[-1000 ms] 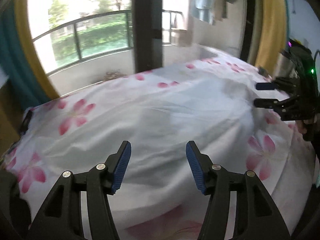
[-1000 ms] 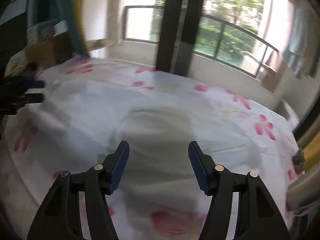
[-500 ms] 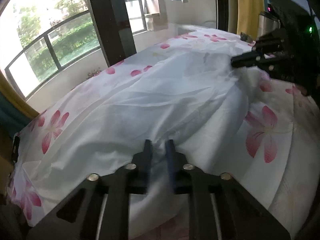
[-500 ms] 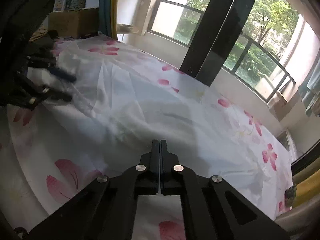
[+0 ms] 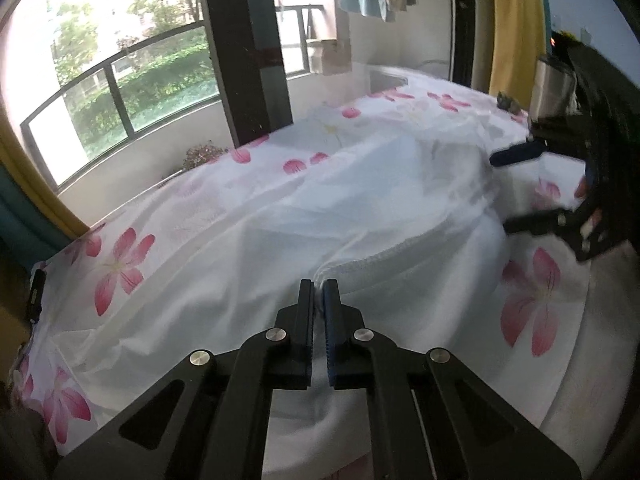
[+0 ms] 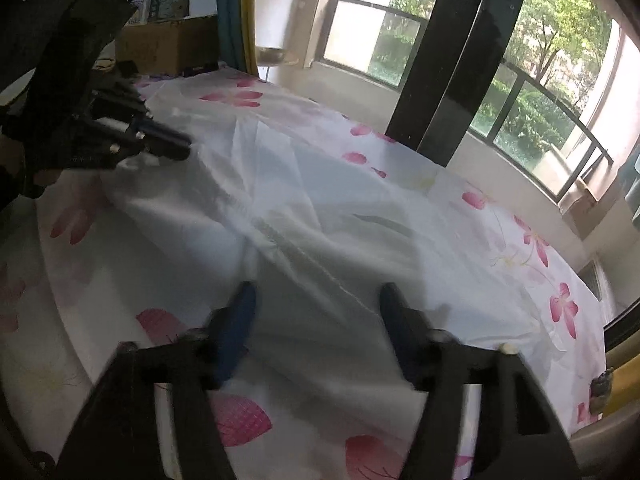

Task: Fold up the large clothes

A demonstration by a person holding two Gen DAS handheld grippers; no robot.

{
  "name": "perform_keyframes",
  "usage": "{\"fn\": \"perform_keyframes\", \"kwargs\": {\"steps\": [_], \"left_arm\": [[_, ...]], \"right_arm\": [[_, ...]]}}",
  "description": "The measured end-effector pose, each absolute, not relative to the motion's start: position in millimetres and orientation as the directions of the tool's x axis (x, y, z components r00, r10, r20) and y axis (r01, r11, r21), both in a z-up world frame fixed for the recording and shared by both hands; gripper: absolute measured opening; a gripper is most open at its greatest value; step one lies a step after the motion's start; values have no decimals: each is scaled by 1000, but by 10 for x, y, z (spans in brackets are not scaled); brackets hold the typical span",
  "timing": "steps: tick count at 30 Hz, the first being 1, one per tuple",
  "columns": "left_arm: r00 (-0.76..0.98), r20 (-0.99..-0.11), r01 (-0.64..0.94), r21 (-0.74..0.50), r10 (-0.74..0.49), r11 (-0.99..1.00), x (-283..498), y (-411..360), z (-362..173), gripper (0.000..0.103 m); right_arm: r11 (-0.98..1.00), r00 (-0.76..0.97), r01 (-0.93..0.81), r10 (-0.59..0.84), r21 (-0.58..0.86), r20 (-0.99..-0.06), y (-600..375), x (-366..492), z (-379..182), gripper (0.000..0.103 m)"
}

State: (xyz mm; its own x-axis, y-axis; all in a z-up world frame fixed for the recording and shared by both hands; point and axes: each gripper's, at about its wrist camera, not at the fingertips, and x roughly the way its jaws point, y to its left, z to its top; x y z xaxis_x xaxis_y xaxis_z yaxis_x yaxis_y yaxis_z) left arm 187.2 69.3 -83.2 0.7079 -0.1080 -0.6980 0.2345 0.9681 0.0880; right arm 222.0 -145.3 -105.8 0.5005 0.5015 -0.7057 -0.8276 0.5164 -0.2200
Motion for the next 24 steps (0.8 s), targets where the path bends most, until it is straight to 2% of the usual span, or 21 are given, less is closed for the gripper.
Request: {"fn": "perform_keyframes", "kwargs": {"steps": [7, 9, 11, 13, 16, 24], "left_arm": [[730, -676, 197, 70, -99, 978, 1933, 756, -729, 4], [741, -664, 186, 66, -96, 980, 1948, 775, -686, 4], [753, -651, 176, 62, -94, 982, 1975, 798, -621, 4], [762, -641, 172, 64, -91, 983, 1998, 815, -571, 4], [771, -630, 171, 72, -88, 983, 2063, 840, -488, 4], [763, -641, 192, 94, -88, 977, 2521, 917, -433, 4]], "right_arm": [[538, 572, -790, 476, -293, -668, -1488, 2263, -1034, 64], [540, 588, -781, 471, -312, -657, -1487, 2291, -1042, 52], [541, 582, -783, 464, -307, -667, -1472, 2343, -1085, 26], [545, 576, -786, 472, -293, -667, -1473, 2378, -1077, 10], [567, 592, -773, 485, -284, -643, -1501, 2460, -971, 4], [630, 690, -696, 454, -345, -563, -1408, 2953, -721, 1]]}}
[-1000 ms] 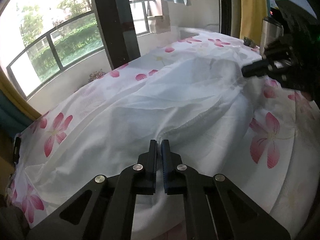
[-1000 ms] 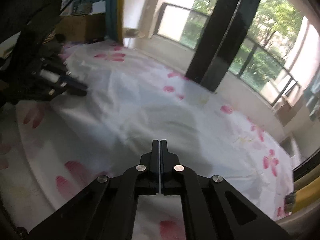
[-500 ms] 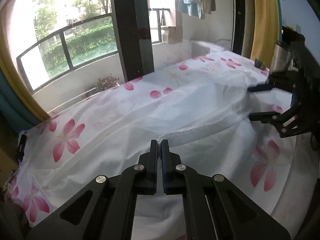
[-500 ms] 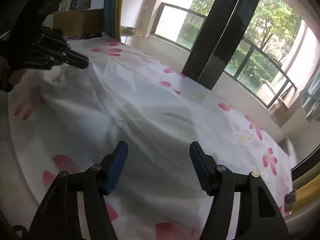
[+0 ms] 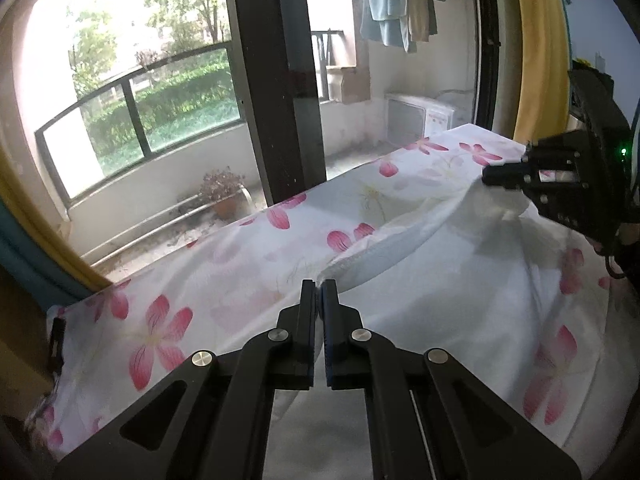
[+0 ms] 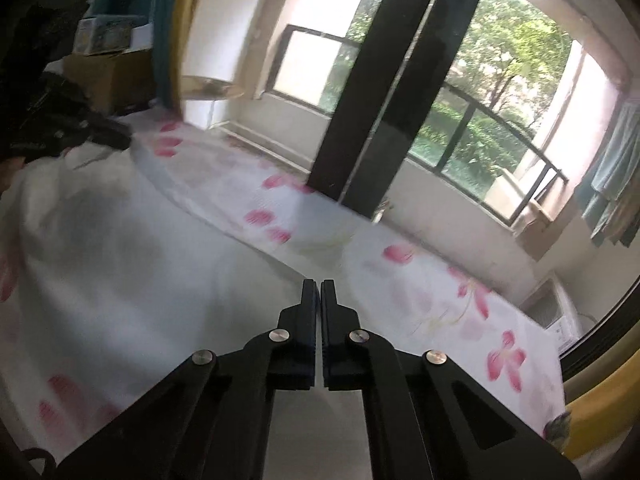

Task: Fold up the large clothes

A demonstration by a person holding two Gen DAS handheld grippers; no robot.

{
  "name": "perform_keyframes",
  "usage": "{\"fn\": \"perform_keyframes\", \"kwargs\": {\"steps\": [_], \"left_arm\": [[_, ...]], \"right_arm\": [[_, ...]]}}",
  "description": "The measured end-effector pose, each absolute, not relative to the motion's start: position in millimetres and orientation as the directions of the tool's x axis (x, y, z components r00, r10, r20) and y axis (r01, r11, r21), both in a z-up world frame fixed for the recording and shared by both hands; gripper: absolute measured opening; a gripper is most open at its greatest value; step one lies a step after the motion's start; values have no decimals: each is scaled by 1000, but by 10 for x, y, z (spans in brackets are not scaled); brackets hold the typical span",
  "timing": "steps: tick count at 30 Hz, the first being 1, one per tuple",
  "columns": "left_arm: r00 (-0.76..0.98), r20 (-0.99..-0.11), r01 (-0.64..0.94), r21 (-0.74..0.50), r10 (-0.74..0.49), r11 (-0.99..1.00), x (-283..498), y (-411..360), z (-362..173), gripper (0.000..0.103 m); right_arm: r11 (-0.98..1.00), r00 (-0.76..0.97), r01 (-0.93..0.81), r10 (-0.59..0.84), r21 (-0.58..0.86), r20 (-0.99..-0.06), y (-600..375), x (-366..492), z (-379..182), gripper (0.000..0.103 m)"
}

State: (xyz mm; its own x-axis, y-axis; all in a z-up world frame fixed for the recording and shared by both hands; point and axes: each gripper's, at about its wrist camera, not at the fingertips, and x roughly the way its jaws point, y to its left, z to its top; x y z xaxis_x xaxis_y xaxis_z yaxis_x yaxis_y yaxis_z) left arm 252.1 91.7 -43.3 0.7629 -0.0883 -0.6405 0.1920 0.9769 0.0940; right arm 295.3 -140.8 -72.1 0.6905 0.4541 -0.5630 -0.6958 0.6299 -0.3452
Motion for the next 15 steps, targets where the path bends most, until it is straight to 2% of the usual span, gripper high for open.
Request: {"fn": "perform_keyframes", "kwargs": {"steps": [5, 11, 15], "left_arm": [[755, -650, 198, 99, -87, 975, 2846, 1001, -454, 4], [719, -688, 163, 38, -92, 986, 3266, 1194, -636, 4], [693, -720, 94, 35, -40, 995, 3484, 1321, -797, 6]], "right_arm": [[623, 737, -657, 413, -424, -536, -1242, 3220, -664, 1], [652, 738, -638, 366, -409, -567, -1150, 3660, -739, 1], [686, 730, -622, 336, -377, -594, -1184, 3908, -793, 1]]}}
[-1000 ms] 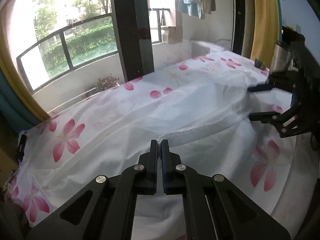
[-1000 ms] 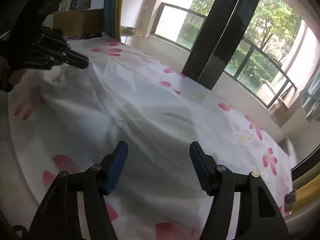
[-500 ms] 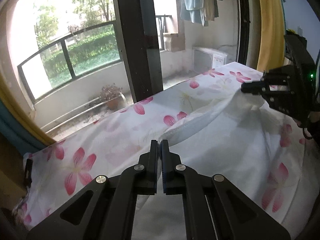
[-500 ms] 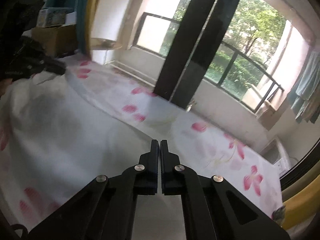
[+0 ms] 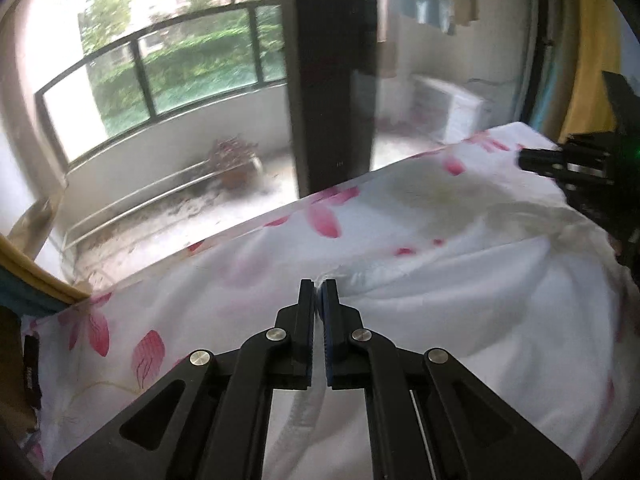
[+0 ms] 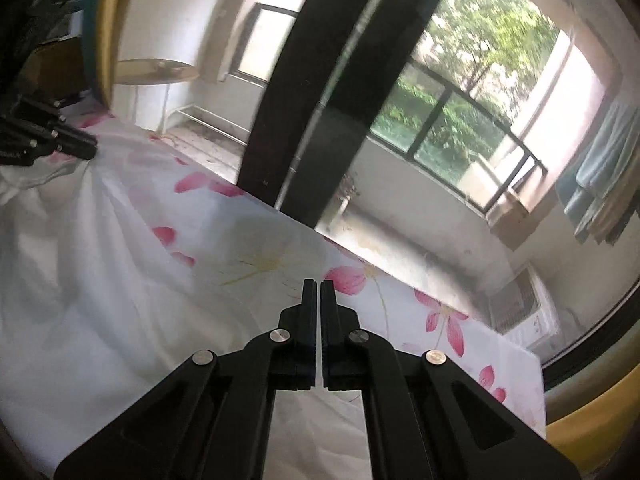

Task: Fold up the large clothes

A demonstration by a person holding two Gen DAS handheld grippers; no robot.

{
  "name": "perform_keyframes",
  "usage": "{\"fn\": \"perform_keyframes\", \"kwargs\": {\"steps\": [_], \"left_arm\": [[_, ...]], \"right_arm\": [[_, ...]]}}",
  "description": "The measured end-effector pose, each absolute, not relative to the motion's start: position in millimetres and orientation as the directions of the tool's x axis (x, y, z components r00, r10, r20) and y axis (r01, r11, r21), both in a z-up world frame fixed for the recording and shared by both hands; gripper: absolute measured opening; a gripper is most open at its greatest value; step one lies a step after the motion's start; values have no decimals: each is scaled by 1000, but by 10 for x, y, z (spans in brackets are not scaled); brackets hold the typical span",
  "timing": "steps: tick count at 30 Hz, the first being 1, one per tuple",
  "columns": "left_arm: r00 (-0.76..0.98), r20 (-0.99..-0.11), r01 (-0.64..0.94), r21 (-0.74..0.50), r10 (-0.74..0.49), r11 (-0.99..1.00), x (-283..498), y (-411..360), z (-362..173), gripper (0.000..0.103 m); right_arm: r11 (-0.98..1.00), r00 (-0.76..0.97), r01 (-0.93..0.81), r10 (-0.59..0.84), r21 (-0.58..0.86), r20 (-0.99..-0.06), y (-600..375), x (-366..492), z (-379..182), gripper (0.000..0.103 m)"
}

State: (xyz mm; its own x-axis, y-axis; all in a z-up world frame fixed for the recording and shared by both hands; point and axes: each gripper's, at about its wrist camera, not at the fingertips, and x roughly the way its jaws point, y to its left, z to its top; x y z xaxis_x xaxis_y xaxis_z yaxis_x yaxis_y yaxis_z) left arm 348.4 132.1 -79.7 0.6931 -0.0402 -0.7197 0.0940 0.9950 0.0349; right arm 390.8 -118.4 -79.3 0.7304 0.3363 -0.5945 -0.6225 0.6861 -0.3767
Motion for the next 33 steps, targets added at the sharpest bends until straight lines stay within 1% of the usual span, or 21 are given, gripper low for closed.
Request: {"fn": "perform_keyframes", "kwargs": {"steps": [1, 2, 3, 4, 5, 7, 12, 15, 16, 17, 18, 19, 20, 27, 31, 33], "left_arm": [[689, -724, 90, 27, -43, 996, 3498, 1341, -811, 11], [680, -730, 92, 2, -61, 996, 3516, 1375, -814, 23], [675, -734, 93, -24, -80, 995, 3522, 1406, -800, 33], [672, -733, 91, -55, -102, 994, 3521, 1448, -775, 53], [680, -722, 83, -95, -126, 992, 3498, 1528, -706, 62], [704, -698, 62, -118, -127, 991, 3425, 1639, -555, 62], [773, -633, -34, -117, -48, 993, 3043, 1929, -171, 62], [792, -610, -113, -146, 1, 983, 2616, 2098, -99, 63], [791, -612, -129, -153, 9, 980, 2535, 2129, -121, 65], [786, -618, -153, -163, 20, 975, 2380, 2164, -165, 66], [778, -627, -176, -166, 33, 970, 2222, 2187, -229, 66], [772, -634, -190, -166, 43, 968, 2136, 2201, -269, 66], [759, -649, -215, -169, 56, 962, 1991, 2214, -355, 67], [691, -722, -310, -244, 41, 919, 1307, 2189, -878, 67], [626, -773, -364, -176, 100, 915, 1197, 2072, -1124, 68], [616, -774, -349, -105, 144, 931, 1165, 1947, -1167, 67]], "right_arm": [[694, 728, -619, 331, -368, -601, -1202, 3946, -810, 1], [700, 724, -618, 329, -358, -607, -1227, 3966, -826, 1], [705, 719, -619, 330, -347, -612, -1256, 3965, -832, 1], [709, 716, -618, 330, -339, -614, -1272, 3962, -832, 1], [716, 720, -611, 324, -338, -614, -1306, 3946, -837, 1], [729, 727, -594, 305, -340, -615, -1380, 3958, -833, 1], [778, 731, -552, 278, -301, -623, -1672, 3956, -737, 2], [813, 728, -523, 269, -257, -631, -1930, 3859, -672, 9], [825, 725, -512, 264, -241, -636, -2005, 3835, -675, 16], [836, 721, -501, 261, -222, -642, -2083, 3799, -677, 27], [847, 716, -492, 261, -202, -648, -2171, 3753, -685, 34], [859, 708, -482, 263, -176, -656, -2280, 3693, -710, 43], [864, 700, -479, 267, -158, -662, -2351, 3642, -729, 45], [890, 631, -452, 274, -58, -726, -2729, 3245, -935, 46], [894, 570, -446, 323, 45, -755, -2852, 3073, -1093, 46], [894, 555, -441, 342, 80, -758, -2880, 3009, -1148, 46]]}}
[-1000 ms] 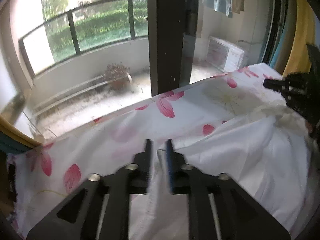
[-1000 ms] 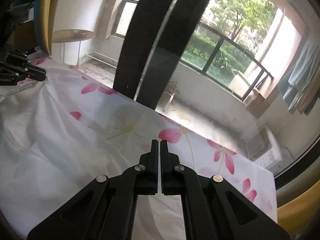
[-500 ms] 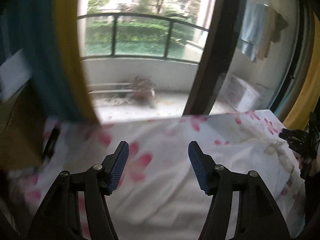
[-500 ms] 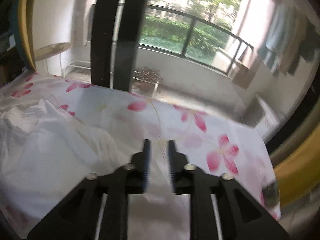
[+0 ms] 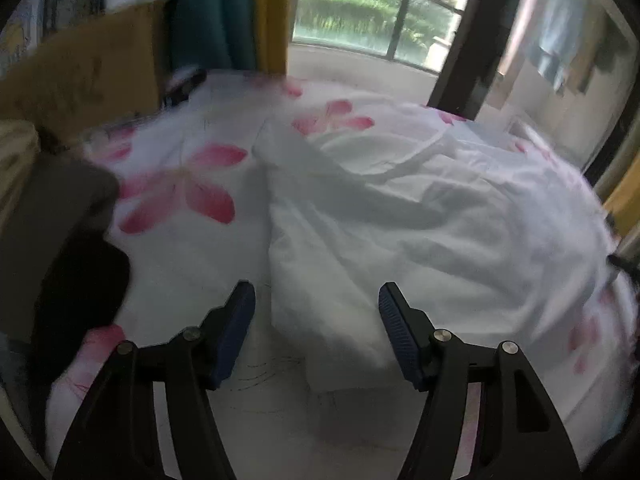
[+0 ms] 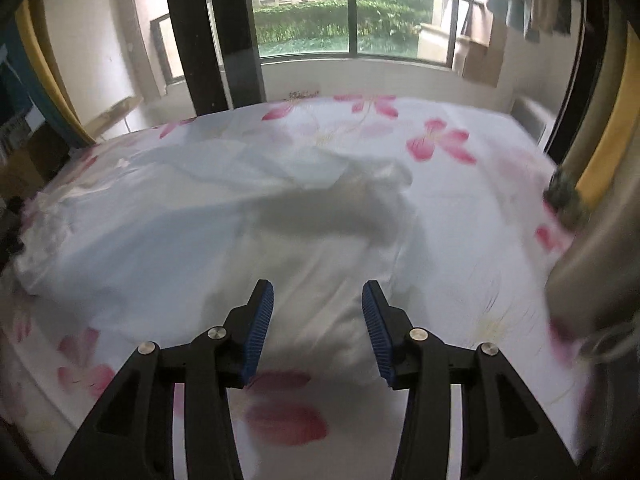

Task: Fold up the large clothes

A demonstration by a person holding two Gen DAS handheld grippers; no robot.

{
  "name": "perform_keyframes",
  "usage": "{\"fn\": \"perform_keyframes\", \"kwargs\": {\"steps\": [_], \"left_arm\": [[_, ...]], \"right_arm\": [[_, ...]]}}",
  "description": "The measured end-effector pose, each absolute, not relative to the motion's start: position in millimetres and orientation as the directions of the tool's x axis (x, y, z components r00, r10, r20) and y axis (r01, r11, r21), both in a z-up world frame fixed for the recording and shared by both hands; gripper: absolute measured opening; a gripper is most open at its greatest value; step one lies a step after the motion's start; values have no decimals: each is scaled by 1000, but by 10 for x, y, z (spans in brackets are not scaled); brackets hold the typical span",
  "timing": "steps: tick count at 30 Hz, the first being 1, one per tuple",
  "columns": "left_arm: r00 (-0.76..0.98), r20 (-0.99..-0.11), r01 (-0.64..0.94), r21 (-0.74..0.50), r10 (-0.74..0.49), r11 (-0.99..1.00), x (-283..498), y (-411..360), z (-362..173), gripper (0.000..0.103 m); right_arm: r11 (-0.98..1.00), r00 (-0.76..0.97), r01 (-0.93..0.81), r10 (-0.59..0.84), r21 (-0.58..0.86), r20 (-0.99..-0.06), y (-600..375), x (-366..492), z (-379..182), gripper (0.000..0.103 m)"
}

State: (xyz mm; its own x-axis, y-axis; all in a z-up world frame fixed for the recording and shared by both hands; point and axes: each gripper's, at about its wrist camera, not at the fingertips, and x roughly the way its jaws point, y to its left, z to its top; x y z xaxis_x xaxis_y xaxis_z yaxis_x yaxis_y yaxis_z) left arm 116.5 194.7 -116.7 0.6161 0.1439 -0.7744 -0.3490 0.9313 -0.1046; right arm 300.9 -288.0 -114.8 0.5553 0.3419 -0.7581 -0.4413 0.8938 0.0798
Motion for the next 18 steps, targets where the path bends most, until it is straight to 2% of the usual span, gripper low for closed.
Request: {"fn": "perform_keyframes", "kwargs": {"steps": [3, 4, 5, 7, 11, 18], "left_arm": [[604, -782, -317, -60, 153, 946, 1159, 1797, -1184, 67], [610, -779, -303, -61, 145, 951, 1115, 1797, -1179, 49], [614, -777, -280, -52, 137, 958, 1114, 1753, -1172, 19], [617, -776, -275, -57, 131, 960, 1106, 1732, -1156, 13], [644, -752, -280, -61, 140, 958, 1012, 1679, -1047, 10], [670, -728, -267, -57, 142, 962, 782, 1575, -830, 9]], "right_arm": [[899, 536, -424, 348, 111, -769, -2896, 2940, -1273, 46], [898, 553, -425, 354, 110, -755, -2899, 2892, -1288, 46], [898, 558, -428, 349, 100, -753, -2886, 2866, -1297, 37], [896, 570, -442, 327, 54, -753, -2845, 2805, -1294, 8], [887, 578, -461, 335, 42, -744, -2877, 2689, -1265, 4], [896, 608, -443, 331, 37, -722, -3081, 2463, -1128, 3]]}}
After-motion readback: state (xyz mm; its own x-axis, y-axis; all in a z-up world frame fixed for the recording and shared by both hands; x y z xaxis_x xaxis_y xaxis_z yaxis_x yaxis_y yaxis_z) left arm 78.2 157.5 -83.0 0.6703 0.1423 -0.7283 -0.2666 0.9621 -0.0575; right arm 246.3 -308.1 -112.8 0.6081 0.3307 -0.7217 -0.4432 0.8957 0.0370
